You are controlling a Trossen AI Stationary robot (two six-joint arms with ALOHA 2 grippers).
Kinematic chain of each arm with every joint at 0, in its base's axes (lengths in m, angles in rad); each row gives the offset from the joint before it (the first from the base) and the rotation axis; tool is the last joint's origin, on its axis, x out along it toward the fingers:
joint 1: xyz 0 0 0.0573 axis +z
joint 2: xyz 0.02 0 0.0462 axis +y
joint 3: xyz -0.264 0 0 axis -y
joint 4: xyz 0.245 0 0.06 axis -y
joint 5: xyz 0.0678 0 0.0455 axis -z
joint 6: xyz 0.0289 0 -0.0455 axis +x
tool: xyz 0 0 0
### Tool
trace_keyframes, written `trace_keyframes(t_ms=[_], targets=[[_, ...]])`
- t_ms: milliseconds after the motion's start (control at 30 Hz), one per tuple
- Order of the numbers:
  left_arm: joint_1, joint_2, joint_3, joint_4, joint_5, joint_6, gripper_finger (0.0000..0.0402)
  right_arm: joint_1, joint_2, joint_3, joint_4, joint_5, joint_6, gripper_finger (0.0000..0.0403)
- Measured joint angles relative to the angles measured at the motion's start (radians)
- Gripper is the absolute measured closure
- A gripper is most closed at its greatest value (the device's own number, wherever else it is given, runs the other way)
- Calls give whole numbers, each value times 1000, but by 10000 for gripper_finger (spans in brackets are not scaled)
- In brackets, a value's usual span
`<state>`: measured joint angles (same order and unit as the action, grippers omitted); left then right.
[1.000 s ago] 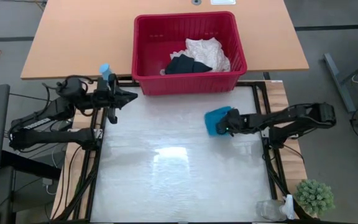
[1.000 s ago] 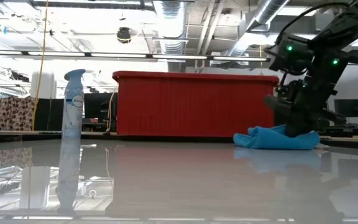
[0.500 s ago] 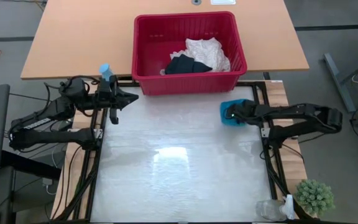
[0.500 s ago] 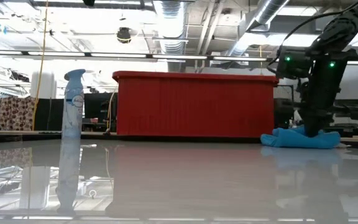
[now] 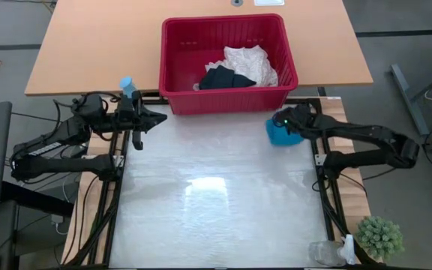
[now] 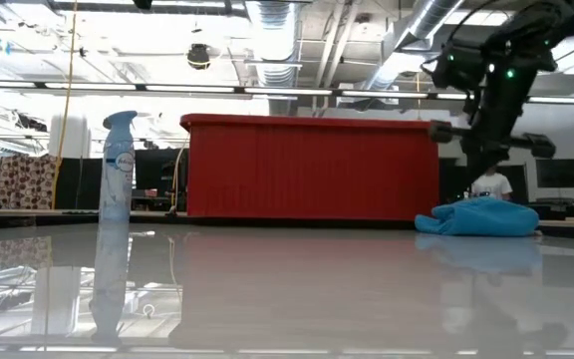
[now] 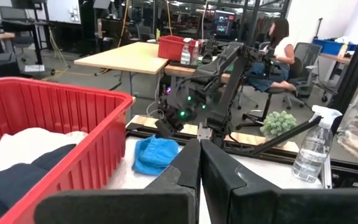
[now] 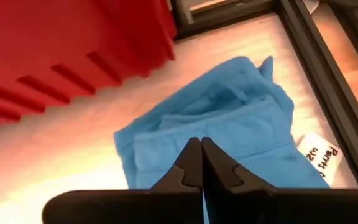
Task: Fold laundry
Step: Fold the blue shorts
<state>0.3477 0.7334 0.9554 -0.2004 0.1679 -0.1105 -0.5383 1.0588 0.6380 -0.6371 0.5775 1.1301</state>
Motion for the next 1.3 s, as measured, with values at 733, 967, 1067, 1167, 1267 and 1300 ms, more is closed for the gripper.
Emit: trace_keyframes(t_ms=[733,967,1067,1167,1267,1300], targets=[[0,54,0,-58,-24,-29,401,233,453,30,50,-27,92,384],[0,93,0,-57,-18,-44,401,215,513,32,67,-35,101,384],[0,106,0,-57,-18,-44,401,173,503,32,62,-55,100,384],[0,115,0,-52,-16,-44,401,124,482,32,52,-60,99,384],[0,117,0,-58,-16,-51,401,81,445,28,47,-70,82,383],[0,116,0,-56,-16,-49,401,66,432,27,42,-74,72,383]])
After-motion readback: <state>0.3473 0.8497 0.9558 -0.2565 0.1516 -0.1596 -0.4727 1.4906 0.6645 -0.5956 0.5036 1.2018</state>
